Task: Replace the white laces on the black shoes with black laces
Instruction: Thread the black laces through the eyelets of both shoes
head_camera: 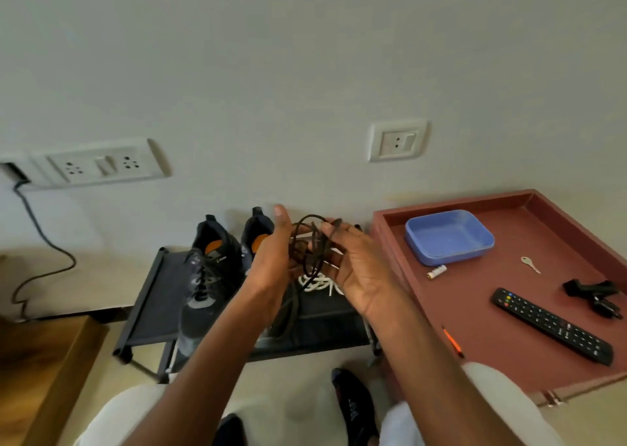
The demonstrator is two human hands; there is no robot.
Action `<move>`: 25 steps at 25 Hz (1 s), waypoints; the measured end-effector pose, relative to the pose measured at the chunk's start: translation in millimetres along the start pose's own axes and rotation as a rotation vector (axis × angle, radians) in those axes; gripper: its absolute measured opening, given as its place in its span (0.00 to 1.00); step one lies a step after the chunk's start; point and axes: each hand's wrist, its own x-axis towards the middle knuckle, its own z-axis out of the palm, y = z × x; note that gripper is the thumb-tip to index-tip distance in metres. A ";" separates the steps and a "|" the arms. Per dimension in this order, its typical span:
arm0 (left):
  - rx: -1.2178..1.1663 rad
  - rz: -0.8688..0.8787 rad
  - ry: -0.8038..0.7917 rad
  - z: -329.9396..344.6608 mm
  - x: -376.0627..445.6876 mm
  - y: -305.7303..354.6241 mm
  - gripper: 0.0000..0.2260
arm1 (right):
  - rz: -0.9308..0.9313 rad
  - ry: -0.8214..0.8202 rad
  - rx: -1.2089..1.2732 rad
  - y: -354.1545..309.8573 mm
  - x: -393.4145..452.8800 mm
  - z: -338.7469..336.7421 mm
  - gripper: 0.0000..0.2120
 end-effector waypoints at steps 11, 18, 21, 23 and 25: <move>0.442 0.019 0.216 -96.3 34.8 -5.2 0.03 | -0.300 0.314 -0.937 15.6 70.5 12.5 0.03; 0.174 0.151 0.124 -106.8 59.4 -11.6 0.07 | -0.245 0.042 -1.449 27.0 78.6 38.3 0.21; -0.085 0.173 0.094 -108.2 60.0 -7.2 0.08 | 0.005 -0.190 -1.058 36.5 77.4 47.9 0.08; -0.258 0.127 0.065 -112.2 59.6 -3.8 0.07 | -0.028 -0.149 -1.061 34.5 78.0 41.8 0.11; -0.353 0.082 0.014 -113.7 58.1 -1.4 0.06 | -0.180 -0.026 -1.131 28.4 79.1 35.0 0.12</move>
